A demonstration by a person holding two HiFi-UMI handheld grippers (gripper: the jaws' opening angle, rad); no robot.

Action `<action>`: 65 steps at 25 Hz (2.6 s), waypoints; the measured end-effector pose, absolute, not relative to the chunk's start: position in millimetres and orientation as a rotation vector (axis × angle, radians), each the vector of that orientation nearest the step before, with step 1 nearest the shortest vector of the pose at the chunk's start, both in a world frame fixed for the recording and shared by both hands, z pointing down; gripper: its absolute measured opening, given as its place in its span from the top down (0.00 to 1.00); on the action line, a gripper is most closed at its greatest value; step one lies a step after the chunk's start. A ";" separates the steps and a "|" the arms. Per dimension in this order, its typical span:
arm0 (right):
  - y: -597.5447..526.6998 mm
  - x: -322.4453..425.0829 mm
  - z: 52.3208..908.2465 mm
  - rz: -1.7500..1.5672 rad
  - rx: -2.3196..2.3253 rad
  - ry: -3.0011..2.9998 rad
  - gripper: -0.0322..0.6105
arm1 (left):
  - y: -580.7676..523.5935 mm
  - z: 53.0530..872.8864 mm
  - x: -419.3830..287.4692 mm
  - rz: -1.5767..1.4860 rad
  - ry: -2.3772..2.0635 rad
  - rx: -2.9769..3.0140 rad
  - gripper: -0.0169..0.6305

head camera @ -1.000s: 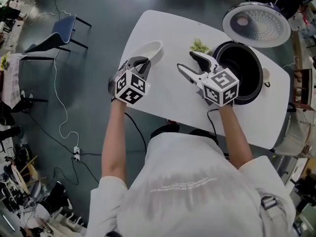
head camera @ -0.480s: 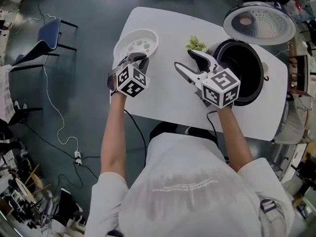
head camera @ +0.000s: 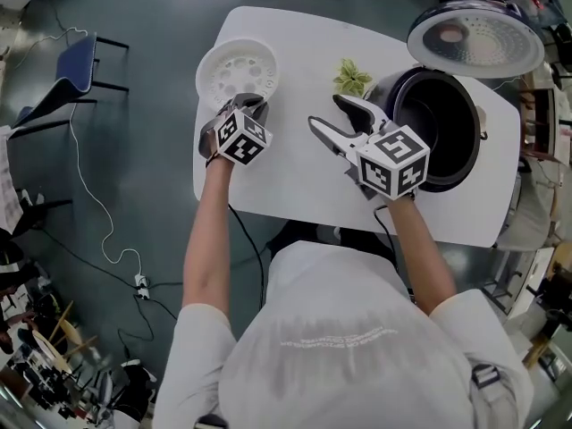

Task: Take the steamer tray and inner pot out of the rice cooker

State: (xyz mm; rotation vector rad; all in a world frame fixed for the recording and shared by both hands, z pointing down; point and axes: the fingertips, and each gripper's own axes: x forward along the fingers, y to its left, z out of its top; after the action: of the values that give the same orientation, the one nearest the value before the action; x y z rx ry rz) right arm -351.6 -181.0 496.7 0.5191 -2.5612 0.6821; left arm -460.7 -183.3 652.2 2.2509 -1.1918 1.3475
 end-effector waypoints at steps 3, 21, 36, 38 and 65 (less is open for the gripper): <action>-180.2 -349.4 499.9 0.719 0.526 -2.554 0.53 | -185.1 662.0 -457.7 1.359 -1.177 2.240 0.89; -183.3 -340.9 477.1 0.744 0.551 -2.628 0.53 | -190.9 619.0 -463.6 1.140 -1.336 2.241 0.75; -185.5 -239.7 387.8 0.545 0.703 -2.785 0.55 | -201.8 445.6 -382.7 0.676 -1.585 2.488 0.77; -191.2 -215.4 375.3 0.491 0.763 -2.786 0.55 | -203.4 424.1 -364.7 0.629 -1.595 2.535 0.77; -211.1 -20.4 378.6 0.430 1.281 -2.563 0.56 | -229.7 398.7 -218.6 0.483 -1.345 2.627 0.77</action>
State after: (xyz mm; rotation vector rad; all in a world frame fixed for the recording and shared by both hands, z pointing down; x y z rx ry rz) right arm -20.4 -211.1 378.6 1.2813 -2.5632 0.4305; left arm -218.6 -229.7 398.7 2.6274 -1.3452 0.4828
